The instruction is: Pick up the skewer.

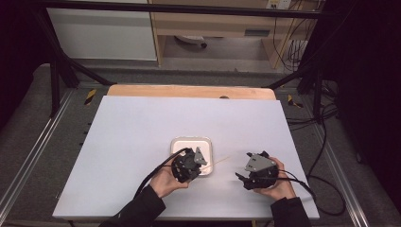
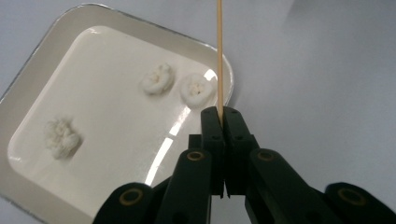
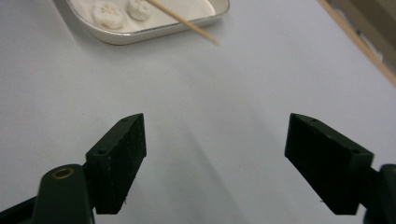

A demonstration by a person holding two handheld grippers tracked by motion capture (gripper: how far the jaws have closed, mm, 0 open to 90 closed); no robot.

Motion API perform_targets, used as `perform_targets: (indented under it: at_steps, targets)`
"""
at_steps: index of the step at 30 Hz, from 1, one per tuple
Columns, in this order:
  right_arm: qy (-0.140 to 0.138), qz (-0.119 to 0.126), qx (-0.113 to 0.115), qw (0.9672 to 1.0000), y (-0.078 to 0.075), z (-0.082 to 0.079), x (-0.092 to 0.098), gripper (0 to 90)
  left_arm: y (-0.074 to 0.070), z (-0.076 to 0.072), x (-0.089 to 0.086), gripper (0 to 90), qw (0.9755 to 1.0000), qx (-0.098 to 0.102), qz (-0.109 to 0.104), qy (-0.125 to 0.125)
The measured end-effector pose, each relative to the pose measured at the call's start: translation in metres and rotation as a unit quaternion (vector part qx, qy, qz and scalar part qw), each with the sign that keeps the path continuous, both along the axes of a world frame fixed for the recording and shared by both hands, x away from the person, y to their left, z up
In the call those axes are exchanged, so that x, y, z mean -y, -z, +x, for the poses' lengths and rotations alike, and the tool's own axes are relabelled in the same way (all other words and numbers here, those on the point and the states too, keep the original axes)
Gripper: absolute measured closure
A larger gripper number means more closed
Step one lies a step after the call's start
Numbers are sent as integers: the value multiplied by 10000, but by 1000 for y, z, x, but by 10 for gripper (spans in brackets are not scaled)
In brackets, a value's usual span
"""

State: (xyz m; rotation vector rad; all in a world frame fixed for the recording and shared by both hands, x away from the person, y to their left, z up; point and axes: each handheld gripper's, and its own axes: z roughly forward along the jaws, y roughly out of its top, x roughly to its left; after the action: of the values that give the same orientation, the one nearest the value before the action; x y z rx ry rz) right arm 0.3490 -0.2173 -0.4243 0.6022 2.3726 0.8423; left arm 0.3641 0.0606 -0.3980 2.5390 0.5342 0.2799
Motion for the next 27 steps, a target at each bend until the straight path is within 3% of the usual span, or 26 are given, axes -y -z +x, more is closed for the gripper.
perform_targets:
  at_steps: [4, 10, 16, 21, 23, 27]
  targets:
    - [393, 196, -352, 9984, 4, 3, 3, 126, 1, -2, -17, 889, 9994, 79, -259, -209]
    - [682, 418, -755, 9939, 8, 6, 5, 82, 0, -7, -43, 889, 9962, 239, -626, -565]
    - [838, 756, -1059, 9880, 10, 9, 3, 35, 2, -11, -68, 889, 9907, 341, -975, -887]
    - [907, 1051, -1154, 9836, 10, 12, 0, 25, 6, -16, -85, 889, 9866, 445, -1139, -1081]
    - [918, 1202, -1237, 9807, 9, 13, -2, 17, 8, -17, -91, 889, 9839, 472, -1260, -1177]
    - [885, 1183, -1256, 9810, 6, 14, -9, 8, 10, -20, -104, 889, 9791, 538, -1440, -1328]
